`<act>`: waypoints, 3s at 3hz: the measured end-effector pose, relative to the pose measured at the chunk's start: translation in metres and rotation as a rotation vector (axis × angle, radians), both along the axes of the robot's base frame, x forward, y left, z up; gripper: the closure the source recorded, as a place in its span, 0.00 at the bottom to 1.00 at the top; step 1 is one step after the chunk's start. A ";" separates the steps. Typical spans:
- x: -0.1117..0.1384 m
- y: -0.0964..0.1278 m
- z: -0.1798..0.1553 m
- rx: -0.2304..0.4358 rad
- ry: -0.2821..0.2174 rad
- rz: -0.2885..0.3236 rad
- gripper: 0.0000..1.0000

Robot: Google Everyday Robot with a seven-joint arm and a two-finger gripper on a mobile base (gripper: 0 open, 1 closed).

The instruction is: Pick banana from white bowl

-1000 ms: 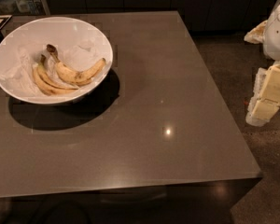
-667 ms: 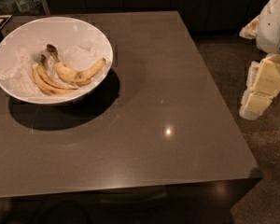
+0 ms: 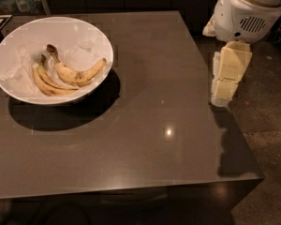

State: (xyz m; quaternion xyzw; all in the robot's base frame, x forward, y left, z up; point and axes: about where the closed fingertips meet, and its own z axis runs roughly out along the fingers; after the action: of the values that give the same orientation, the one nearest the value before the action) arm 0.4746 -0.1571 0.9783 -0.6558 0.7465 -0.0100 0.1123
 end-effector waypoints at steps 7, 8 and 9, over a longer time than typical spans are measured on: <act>0.086 0.207 0.009 0.033 -0.093 0.210 0.00; 0.097 0.253 -0.002 0.003 -0.080 0.275 0.00; 0.100 0.260 -0.001 0.019 -0.098 0.280 0.00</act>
Offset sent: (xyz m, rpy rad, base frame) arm 0.0191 0.0701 0.0154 0.1044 -0.0377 0.0806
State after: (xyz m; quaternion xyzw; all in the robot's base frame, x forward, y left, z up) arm 0.5744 0.1032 0.9777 -0.7512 0.6413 -0.0193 0.1550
